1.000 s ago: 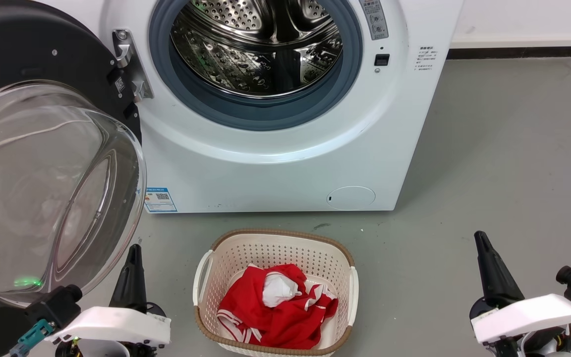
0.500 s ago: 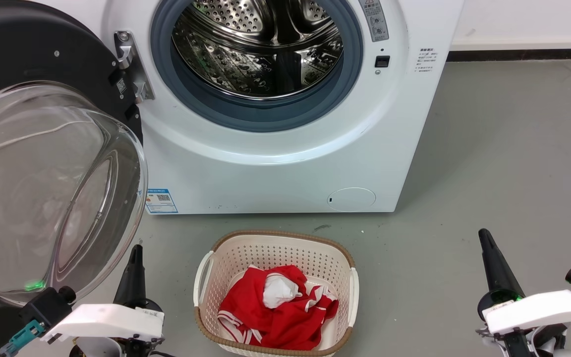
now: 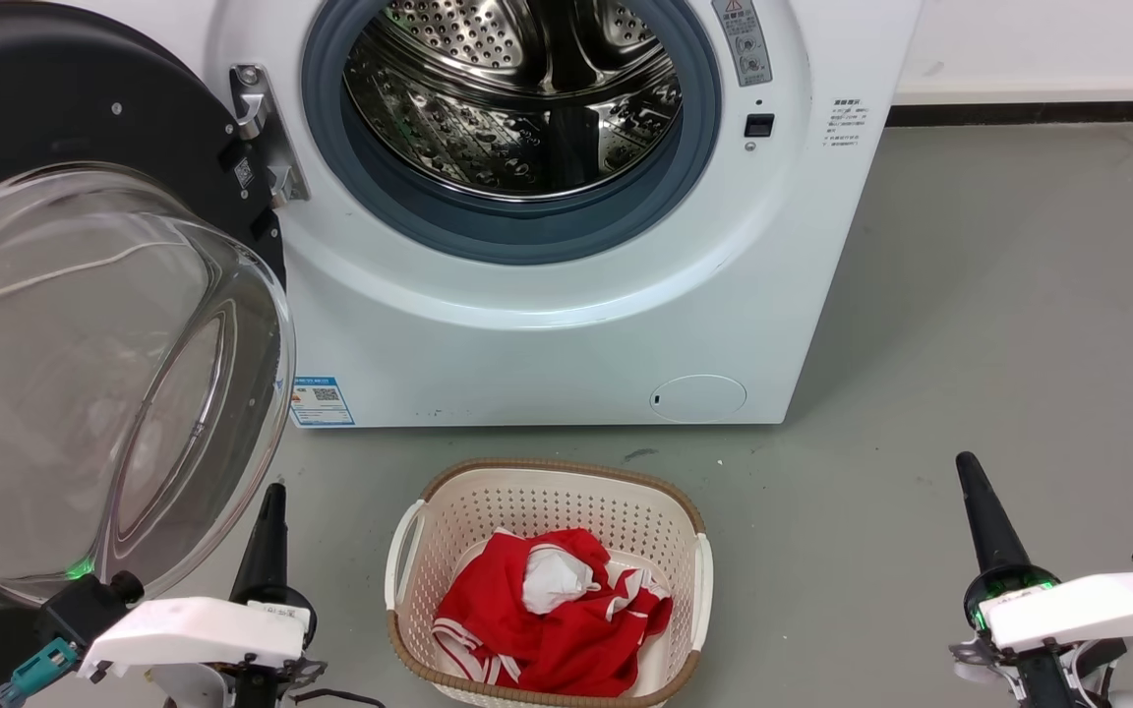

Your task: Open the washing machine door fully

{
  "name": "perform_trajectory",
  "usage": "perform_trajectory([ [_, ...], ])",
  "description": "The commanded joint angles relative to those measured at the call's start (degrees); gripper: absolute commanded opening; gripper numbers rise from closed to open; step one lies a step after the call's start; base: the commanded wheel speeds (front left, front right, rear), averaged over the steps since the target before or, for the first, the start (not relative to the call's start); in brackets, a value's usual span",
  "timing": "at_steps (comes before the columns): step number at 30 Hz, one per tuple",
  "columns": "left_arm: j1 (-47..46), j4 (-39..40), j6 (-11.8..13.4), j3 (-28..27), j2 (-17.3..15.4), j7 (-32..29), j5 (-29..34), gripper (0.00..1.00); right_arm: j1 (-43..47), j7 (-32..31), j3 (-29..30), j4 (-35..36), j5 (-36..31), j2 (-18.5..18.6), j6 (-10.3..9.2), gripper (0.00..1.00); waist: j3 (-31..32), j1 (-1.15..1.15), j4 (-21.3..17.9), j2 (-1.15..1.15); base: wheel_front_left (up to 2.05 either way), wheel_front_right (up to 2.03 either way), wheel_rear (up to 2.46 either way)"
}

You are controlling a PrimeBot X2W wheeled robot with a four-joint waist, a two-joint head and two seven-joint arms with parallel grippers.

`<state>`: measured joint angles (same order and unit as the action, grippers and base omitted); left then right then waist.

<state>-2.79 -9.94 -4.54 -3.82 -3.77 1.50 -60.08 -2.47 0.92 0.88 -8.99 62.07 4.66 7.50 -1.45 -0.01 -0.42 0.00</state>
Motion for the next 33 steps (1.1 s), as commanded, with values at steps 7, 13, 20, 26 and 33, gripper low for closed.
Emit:
perform_trajectory([
  [7,-1.80,-0.29,-0.70,-0.54,0.03,-1.32,-4.89,0.00,-1.68,-0.73,0.50,-0.35,5.03,0.36,0.00,0.00,0.13,0.01,0.04,0.00,0.00,0.00,0.00],
  [13,-1.94,-0.80,-1.04,-0.86,0.12,-2.21,-8.44,0.00,-1.95,-1.38,0.85,-0.95,8.58,0.34,0.00,0.00,0.25,0.01,0.08,0.00,0.00,0.00,0.00],
  [20,-2.34,-1.36,-1.36,-1.19,0.27,-3.21,-12.38,0.00,-2.37,-2.00,1.22,-1.56,12.53,0.30,0.00,0.00,0.39,0.01,0.13,0.00,0.00,0.00,0.00],
  [26,-2.61,-1.83,-1.61,-1.45,0.37,-3.96,-15.52,0.00,-2.71,-2.56,1.54,-2.12,15.64,0.24,0.00,0.00,0.51,0.01,0.17,0.00,0.00,0.00,0.00],
  [33,-2.70,-2.32,-1.97,-1.71,0.48,-4.88,-19.04,0.00,-2.80,-3.23,1.93,-2.75,19.14,0.17,0.00,0.00,0.65,0.01,0.22,0.00,0.00,0.00,0.00],
])
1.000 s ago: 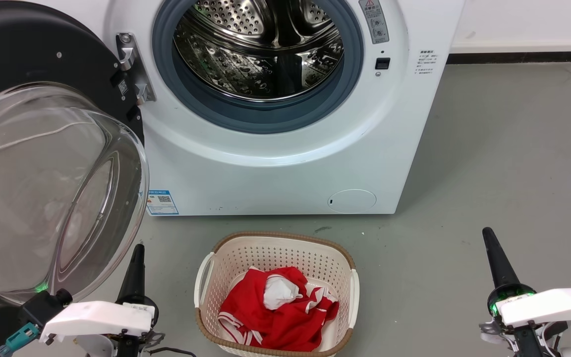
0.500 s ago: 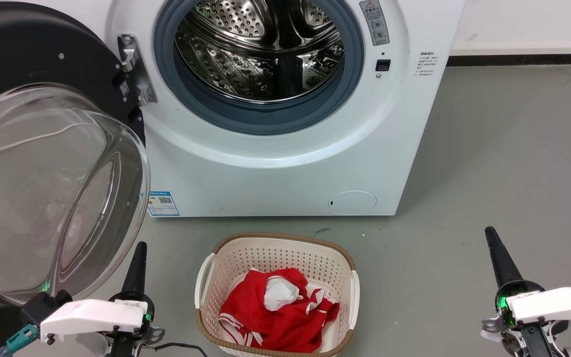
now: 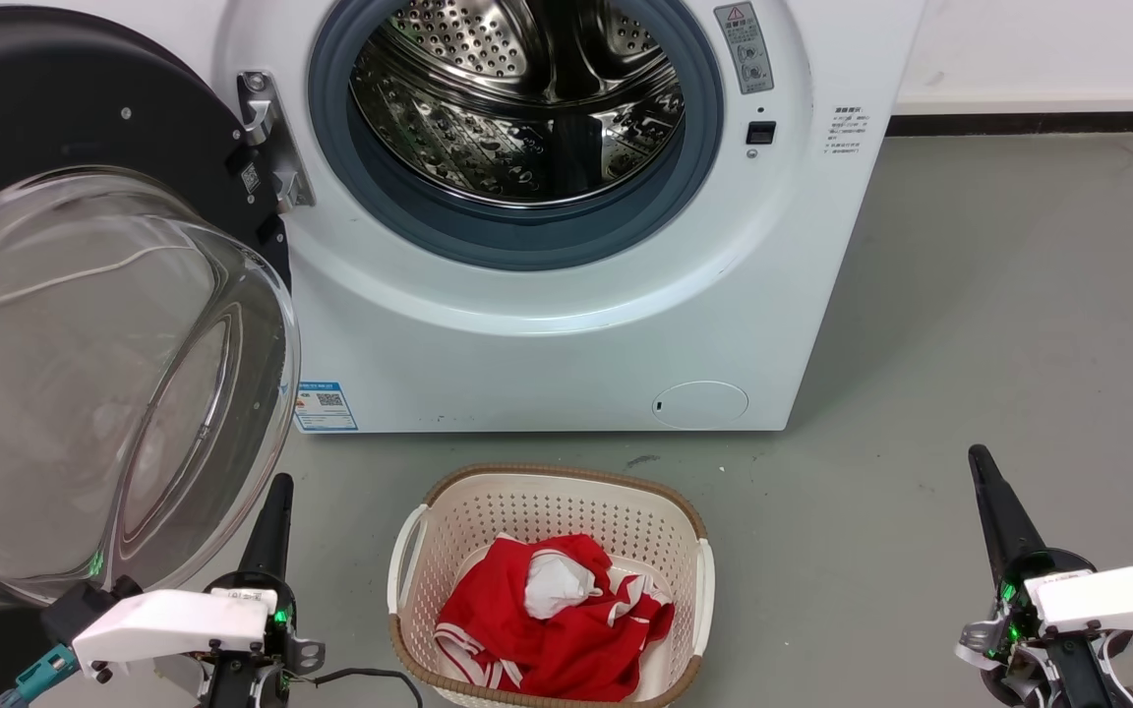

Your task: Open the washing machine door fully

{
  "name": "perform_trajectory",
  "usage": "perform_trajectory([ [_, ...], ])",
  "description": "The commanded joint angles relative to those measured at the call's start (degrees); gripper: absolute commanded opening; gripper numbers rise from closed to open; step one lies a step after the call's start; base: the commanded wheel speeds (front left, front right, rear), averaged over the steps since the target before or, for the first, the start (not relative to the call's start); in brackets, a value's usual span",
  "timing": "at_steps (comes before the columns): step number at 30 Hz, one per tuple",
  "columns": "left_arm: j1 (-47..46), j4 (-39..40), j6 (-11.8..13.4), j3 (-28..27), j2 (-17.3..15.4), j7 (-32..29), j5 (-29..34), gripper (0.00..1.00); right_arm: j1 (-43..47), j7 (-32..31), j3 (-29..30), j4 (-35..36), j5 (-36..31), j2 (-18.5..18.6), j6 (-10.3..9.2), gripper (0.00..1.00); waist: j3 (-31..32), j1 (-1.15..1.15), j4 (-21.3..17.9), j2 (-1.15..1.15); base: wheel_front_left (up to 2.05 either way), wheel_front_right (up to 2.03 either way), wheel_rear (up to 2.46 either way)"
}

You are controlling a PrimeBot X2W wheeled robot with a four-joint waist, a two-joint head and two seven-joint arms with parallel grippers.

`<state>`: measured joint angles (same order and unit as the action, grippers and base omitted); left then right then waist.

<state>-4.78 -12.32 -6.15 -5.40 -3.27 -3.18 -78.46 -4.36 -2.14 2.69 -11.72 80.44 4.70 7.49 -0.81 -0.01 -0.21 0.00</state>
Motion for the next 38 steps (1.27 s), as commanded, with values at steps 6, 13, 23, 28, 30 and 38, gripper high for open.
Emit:
perform_trajectory([
  [6,-0.99,-0.34,-0.57,-0.36,0.08,-0.87,-3.50,0.00,-1.11,-0.71,0.45,-0.51,3.56,0.05,0.01,0.00,0.12,0.01,0.04,0.00,0.00,0.00,0.00],
  [13,-1.41,-0.94,-1.02,-0.73,0.21,-1.91,-7.55,0.00,-1.59,-1.48,0.95,-1.14,7.54,-0.08,0.00,0.00,0.30,0.01,0.10,0.00,0.00,0.00,0.00],
  [23,-1.57,-1.50,-1.30,-1.08,0.35,-2.80,-11.31,0.00,-1.81,-2.24,1.39,-1.82,11.22,-0.21,0.00,0.00,0.48,0.01,0.16,0.00,0.00,0.00,0.00],
  [28,-1.64,-1.77,-1.41,-1.25,0.42,-3.31,-13.25,0.00,-1.88,-2.57,1.65,-2.19,13.15,-0.28,0.00,0.00,0.58,0.01,0.19,0.00,0.00,0.00,0.00],
  [30,-1.73,-1.88,-1.51,-1.32,0.44,-3.55,-14.08,0.00,-1.97,-2.78,1.74,-2.32,13.92,-0.31,0.00,0.00,0.62,0.01,0.20,0.00,0.00,0.00,0.00],
  [38,-1.69,-1.86,-1.50,-1.30,0.45,-3.56,-13.99,0.00,-2.00,-2.89,1.93,-2.31,13.58,-0.47,0.00,0.00,0.63,0.01,0.21,0.00,0.00,0.00,0.00],
])
